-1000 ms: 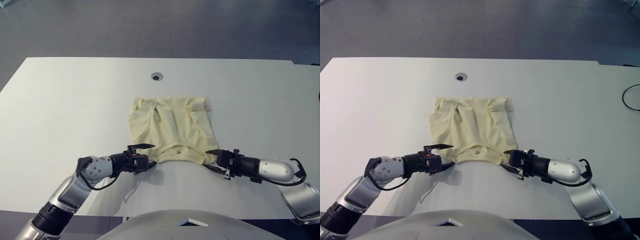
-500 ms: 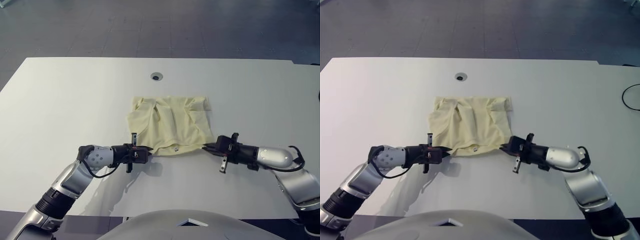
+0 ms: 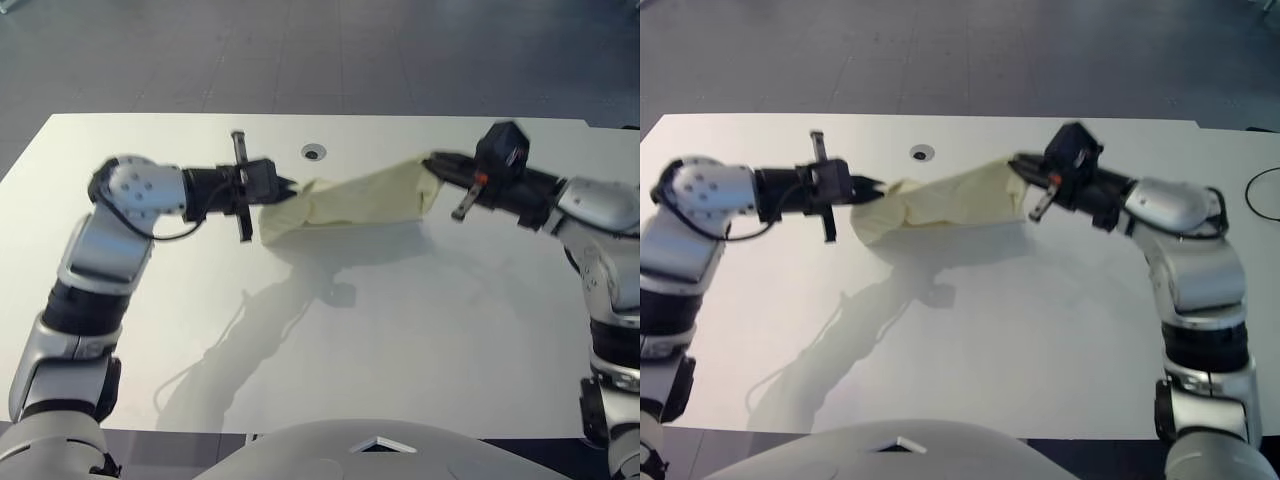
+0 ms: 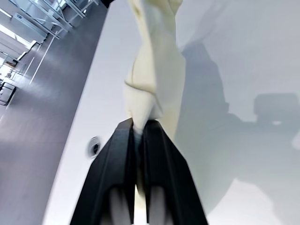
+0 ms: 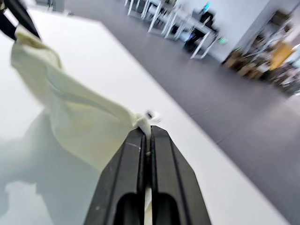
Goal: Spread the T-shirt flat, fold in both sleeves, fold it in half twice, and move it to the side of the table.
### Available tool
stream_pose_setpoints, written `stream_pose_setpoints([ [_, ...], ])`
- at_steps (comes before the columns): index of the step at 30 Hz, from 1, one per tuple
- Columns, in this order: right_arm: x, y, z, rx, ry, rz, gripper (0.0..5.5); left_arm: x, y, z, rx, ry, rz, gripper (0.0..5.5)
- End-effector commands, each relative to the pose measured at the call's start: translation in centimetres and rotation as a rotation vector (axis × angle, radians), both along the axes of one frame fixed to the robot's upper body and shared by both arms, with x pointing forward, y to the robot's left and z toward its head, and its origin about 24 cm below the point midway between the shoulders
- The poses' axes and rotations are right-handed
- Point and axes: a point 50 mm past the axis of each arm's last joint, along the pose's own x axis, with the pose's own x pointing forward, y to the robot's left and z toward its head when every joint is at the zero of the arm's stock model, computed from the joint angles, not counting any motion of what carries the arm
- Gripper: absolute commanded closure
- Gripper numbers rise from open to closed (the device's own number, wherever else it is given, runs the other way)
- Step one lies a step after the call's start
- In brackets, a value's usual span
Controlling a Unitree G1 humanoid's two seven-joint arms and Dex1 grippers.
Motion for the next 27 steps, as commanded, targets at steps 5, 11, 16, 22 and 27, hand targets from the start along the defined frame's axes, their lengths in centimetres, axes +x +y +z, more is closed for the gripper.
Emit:
stream_pose_setpoints([
  [5,5.1,0.9,6.0,-0.008,-0.276,-0.058,5.5,6.1,0.5,6.6,0.116,-0.273,0.089,5.46],
  [11,9.4,1.1,6.6,-0.065,-0.289,-0.144,5.5,9.6,0.4,8.2,0.18,-0.404,0.204,5.46],
  [16,11.6,0.9,7.2,-0.081,-0.325,-0.211,5.5,10.9,0.1,8.2,0.236,-0.499,0.279,5.46],
  [22,12.6,0.9,8.9,-0.096,-0.414,-0.277,5.5,11.2,-0.2,10.0,0.27,-0.613,0.335,5.46],
  [27,12.5,0.9,10.8,-0.094,-0.484,-0.299,5.5,11.1,-0.3,11.2,0.292,-0.693,0.353,5.46],
])
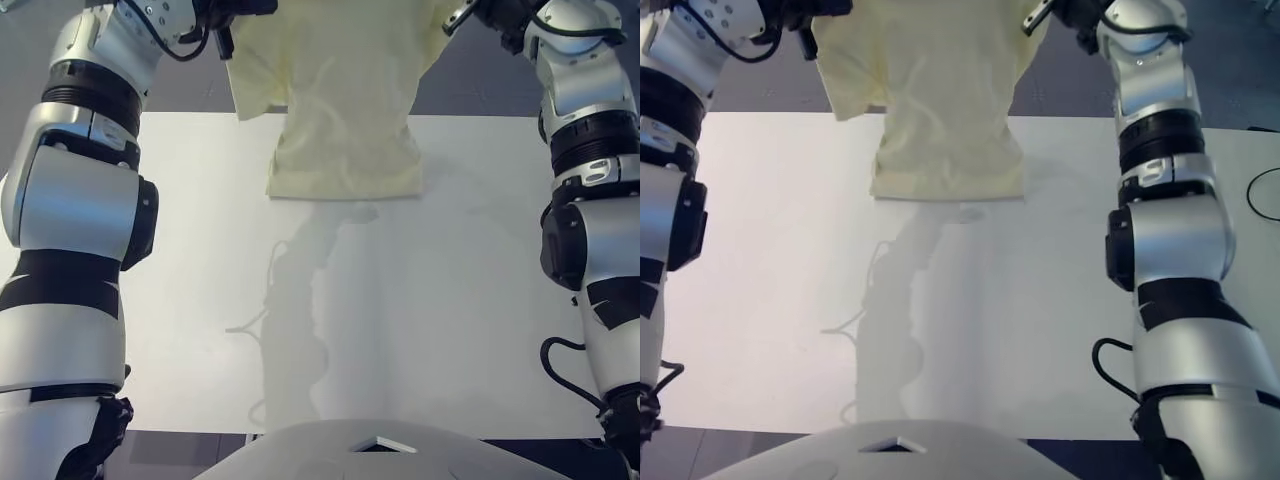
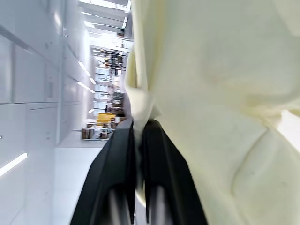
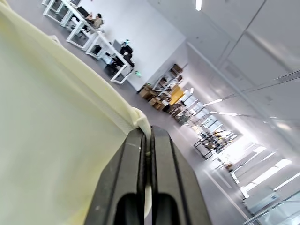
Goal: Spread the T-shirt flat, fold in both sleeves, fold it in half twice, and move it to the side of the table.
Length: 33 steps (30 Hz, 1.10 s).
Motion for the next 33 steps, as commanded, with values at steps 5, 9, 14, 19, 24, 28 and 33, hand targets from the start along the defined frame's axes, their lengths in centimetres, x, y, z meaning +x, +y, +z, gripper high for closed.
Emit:
stream_pose_setpoints([
  [5,-0.9,-0.3,2.6,-0.028,-0.067,0.05,5.5,-0.5,0.5,1.1,0.068,-0.044,-0.027,5.46],
  [9,-3.1,-0.9,0.5,-0.091,0.043,0.193,5.5,-1.7,1.8,-0.1,0.122,0.004,-0.152,5.46],
  [14,-10.0,-3.4,-2.6,-0.185,0.341,0.341,5.5,-6.4,4.2,-4.2,0.132,0.11,-0.402,5.46],
  [19,-15.3,-3.9,-5.3,-0.275,0.651,0.52,5.5,-13.9,4.1,-10.4,0.053,0.432,-0.57,5.46],
  [24,-21.2,-3.2,-10.3,-0.418,1.06,0.75,5.5,-20.7,3.0,-15.0,0.045,0.828,-0.649,5.46],
  [28,-23.2,-3.6,-14.0,-0.457,1.216,0.742,5.5,-23.3,3.3,-16.4,0.099,1.01,-0.602,5.47],
  [33,-26.1,-3.5,-18.8,-0.461,1.314,0.69,5.5,-25.7,3.5,-18.4,0.154,1.137,-0.52,5.47],
])
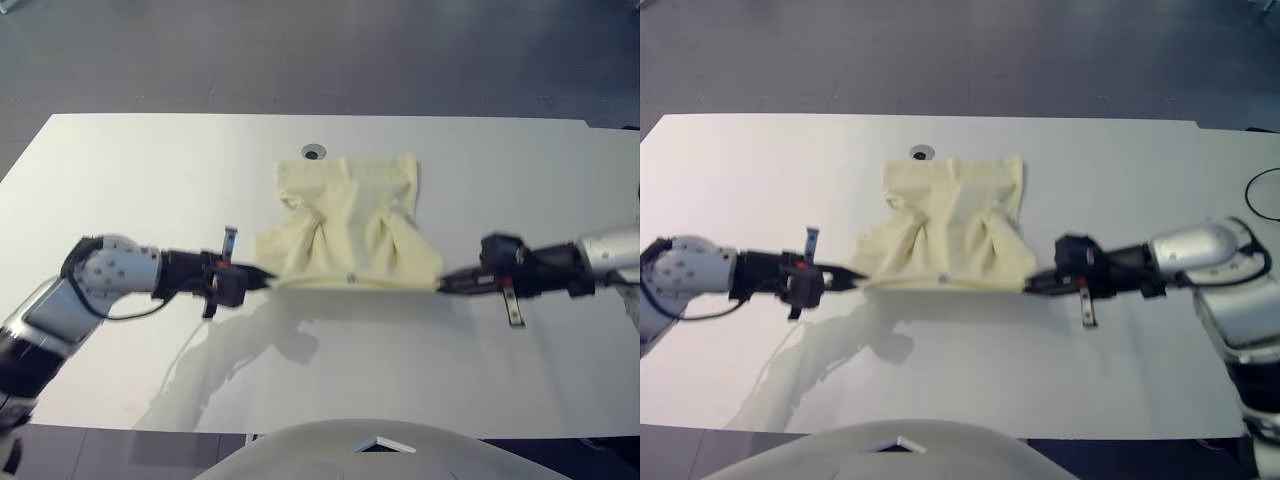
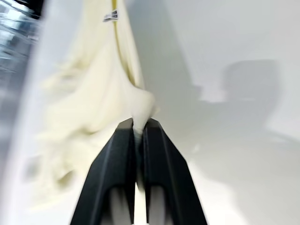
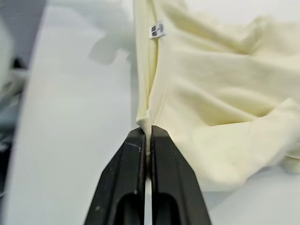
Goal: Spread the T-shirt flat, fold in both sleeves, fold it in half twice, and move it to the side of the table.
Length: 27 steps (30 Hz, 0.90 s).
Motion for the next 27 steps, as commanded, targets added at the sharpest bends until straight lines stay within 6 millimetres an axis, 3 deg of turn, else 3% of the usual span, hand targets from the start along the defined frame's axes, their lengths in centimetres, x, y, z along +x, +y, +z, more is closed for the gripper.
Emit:
stream_pose_setpoints([
  [1,-3.9,0.5,-3.2,-0.14,0.062,0.019,5.5,-3.7,0.1,-0.9,0.179,0.143,0.004,5.47],
  [3,-4.3,0.9,-4.4,-0.135,0.032,-0.024,5.5,-4.5,-0.1,-2.0,0.181,0.163,0.033,5.47],
  [6,-4.8,1.0,-4.3,-0.119,0.032,-0.073,4.95,-5.7,-0.1,-2.5,0.184,0.2,0.046,4.84],
  [10,-4.6,0.9,-1.9,-0.054,0.047,-0.107,4.39,-6.5,-0.1,-1.7,0.159,0.263,0.037,4.26],
  [13,-4.4,0.6,1.3,0.003,0.081,-0.075,3.87,-6.9,-0.6,0.5,0.07,0.382,0.032,3.72],
  [15,-2.8,0.5,3.1,0.057,0.023,-0.116,3.49,-5.4,-0.6,2.3,-0.027,0.372,0.083,3.33],
  [17,-0.2,0.5,3.8,0.095,-0.09,-0.207,3.11,-2.6,-0.1,3.6,-0.088,0.275,0.168,2.93],
  [21,5.7,0.9,1.7,0.098,-0.28,-0.477,2.46,5.3,0.3,3.5,-0.165,-0.045,0.424,2.26],
  [22,6.8,1.1,1.0,0.099,-0.304,-0.53,2.66,6.7,0.0,3.0,-0.168,-0.086,0.46,2.07],
  [27,12.3,2.1,-2.6,0.034,-0.462,-0.705,3.47,11.7,-1.6,-0.6,-0.127,-0.212,0.584,2.88],
])
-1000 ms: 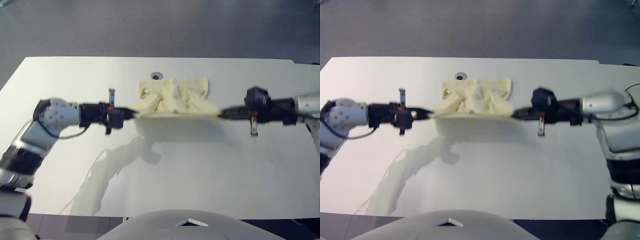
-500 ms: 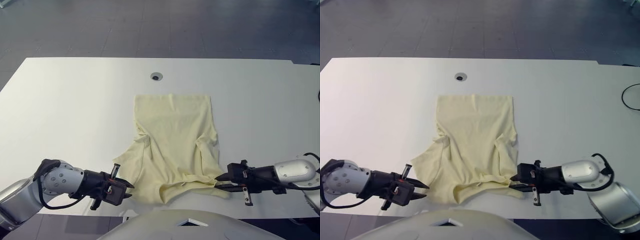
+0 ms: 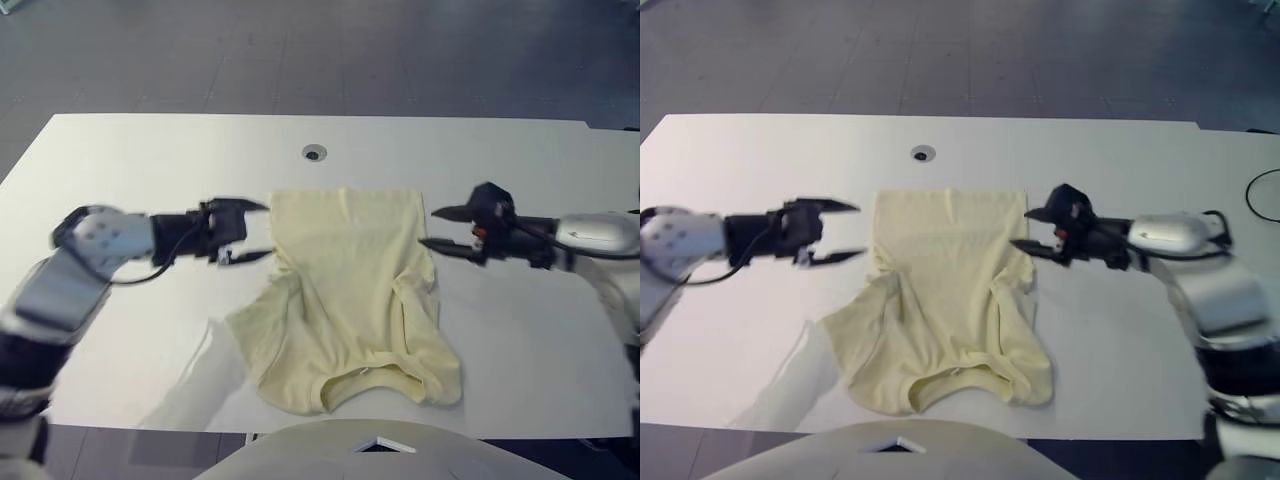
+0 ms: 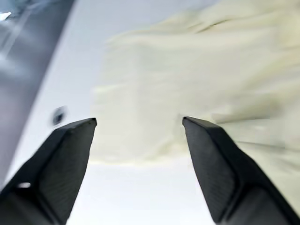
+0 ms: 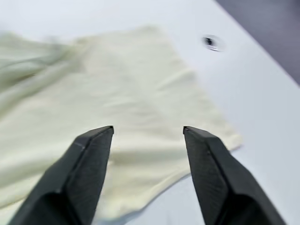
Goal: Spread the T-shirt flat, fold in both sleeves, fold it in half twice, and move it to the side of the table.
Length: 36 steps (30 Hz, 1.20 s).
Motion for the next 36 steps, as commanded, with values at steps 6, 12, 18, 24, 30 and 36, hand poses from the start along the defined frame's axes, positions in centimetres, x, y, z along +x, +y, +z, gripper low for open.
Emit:
stream_pose_setpoints([
  [6,7.7,2.2,-5.9,-0.229,-0.122,-0.124,3.87,5.2,-1.9,-7.4,0.21,-0.008,0.09,3.88],
  [12,9.4,3.0,-8.7,-0.371,-0.1,-0.105,2.87,6.9,-1.7,-9.8,0.311,0.059,0.091,2.94],
  [18,11.6,4.2,-7.1,-0.414,-0.271,-0.201,1.95,9.4,-1.0,-9.6,0.462,-0.015,0.232,2.0],
  [24,13.3,3.6,-3.0,-0.289,-0.446,-0.363,1.11,11.1,-0.7,-7.6,0.467,-0.12,0.375,1.19],
  [30,10.9,0.4,-2.1,-0.069,-0.33,-0.225,0.18,11.7,-1.0,-4.6,0.287,-0.185,0.322,0.27],
  [36,0.9,-2.3,-1.3,-0.105,-0.112,-0.005,0.1,9.4,1.6,-2.6,0.044,-0.226,0.301,0.12],
])
